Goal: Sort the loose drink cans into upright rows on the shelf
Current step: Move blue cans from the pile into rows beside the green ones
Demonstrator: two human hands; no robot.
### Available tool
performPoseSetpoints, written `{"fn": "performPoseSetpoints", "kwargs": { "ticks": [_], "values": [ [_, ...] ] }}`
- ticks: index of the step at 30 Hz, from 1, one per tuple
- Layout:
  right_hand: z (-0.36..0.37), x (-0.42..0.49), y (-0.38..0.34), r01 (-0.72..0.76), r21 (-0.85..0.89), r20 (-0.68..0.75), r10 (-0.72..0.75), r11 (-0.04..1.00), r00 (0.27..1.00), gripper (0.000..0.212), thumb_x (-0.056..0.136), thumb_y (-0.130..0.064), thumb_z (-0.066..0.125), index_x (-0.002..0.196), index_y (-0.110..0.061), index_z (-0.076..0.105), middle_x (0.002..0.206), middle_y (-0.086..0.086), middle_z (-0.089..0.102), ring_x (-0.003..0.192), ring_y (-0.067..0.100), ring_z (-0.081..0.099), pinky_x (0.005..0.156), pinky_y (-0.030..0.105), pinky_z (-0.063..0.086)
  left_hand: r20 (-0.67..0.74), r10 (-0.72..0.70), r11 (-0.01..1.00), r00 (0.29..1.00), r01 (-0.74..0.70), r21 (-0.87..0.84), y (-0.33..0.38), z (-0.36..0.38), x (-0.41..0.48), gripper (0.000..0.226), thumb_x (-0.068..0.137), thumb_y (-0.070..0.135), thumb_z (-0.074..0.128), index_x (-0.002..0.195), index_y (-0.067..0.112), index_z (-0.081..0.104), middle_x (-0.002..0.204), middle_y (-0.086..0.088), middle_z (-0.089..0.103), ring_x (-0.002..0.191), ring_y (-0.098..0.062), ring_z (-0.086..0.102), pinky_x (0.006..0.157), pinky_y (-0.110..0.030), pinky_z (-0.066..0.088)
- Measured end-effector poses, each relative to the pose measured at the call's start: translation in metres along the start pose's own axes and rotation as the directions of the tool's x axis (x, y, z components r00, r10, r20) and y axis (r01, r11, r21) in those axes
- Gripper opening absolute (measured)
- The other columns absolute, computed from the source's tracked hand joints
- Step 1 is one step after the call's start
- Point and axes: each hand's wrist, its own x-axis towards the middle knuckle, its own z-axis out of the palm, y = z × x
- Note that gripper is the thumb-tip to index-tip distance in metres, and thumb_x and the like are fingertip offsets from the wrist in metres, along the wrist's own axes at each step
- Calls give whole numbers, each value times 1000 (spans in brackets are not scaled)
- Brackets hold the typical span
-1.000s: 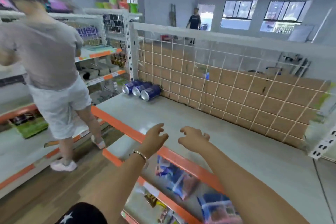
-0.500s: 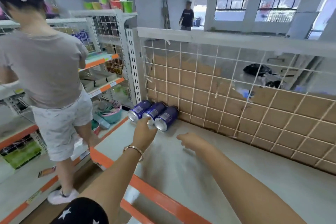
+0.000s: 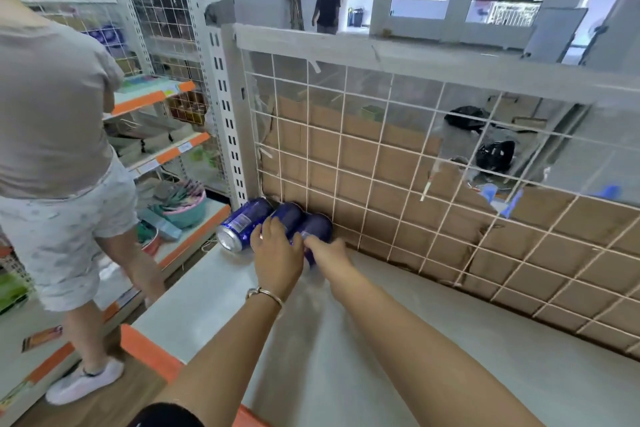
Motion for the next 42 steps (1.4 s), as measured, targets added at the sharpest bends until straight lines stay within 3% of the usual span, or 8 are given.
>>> {"fn": "performPoseSetpoints", "kwargs": {
  "ticks": [4,9,18,21,25,30,34,42],
  "values": [
    [-1,40,11,7,82,-3,-7,997,1000,92,40,-54,65,119,-8,54,108,12,67,97,32,66,89,47,54,119,58,996,991,-66,64,8,-8,-5,44,87,34,44,125,15,54,127,-5,57,120,-30,42,104,-35,26],
    [-22,11,-11,5,-19,-64,-6,1000,998,78,75,-39,72,135,-7,33,126,15,56,109,33,58,95,45,49,140,45,999,989,-48,17,9,-16,-1,51,84,33,50,131,14,48,136,-8,49,129,-32,37,109,-36,23],
    [-50,11,-10,89,-326,42,-80,941,996,78,73,-25,75,137,-9,33,127,11,54,110,28,57,88,34,49,213,-66,995,975,79,-53,4,-22,18,25,84,36,63,95,14,60,97,-4,64,85,-21,61,75,-35,50],
    [-63,8,-11,106,-421,71,-84,901,994,76,75,-26,75,137,-9,34,129,10,53,112,26,55,82,30,45,417,-133,982,899,178,-70,12,-19,18,37,79,43,69,94,12,57,86,-3,65,74,-16,59,67,-28,49],
    [-77,3,-4,82,-453,69,-57,888,996,80,73,-32,77,136,-8,34,131,10,51,115,25,54,90,32,46,557,-79,987,827,-15,162,38,-26,23,46,72,53,72,93,14,58,77,0,59,70,-16,59,63,-25,49],
    [-114,-10,-5,50,-625,140,49,779,989,60,72,-33,76,122,-11,51,116,6,59,103,21,58,87,32,49,755,-178,980,631,48,191,48,-22,11,64,64,64,72,102,14,56,84,-1,64,80,-18,67,78,-30,57],
    [-144,-20,-1,-7,-732,95,112,681,989,62,70,-45,71,120,-16,51,116,4,55,102,21,54,76,32,46,744,-140,990,653,68,127,55,-8,-10,67,76,73,50,100,10,55,81,-2,60,79,-19,58,75,-28,48],
    [-183,-47,45,-127,-505,8,152,854,988,59,69,-38,78,116,-14,49,115,5,60,99,22,62,86,36,53,843,-120,992,524,106,75,85,9,-43,57,75,70,56,72,13,56,68,-3,59,63,-15,52,66,-25,48]
  ]
}}
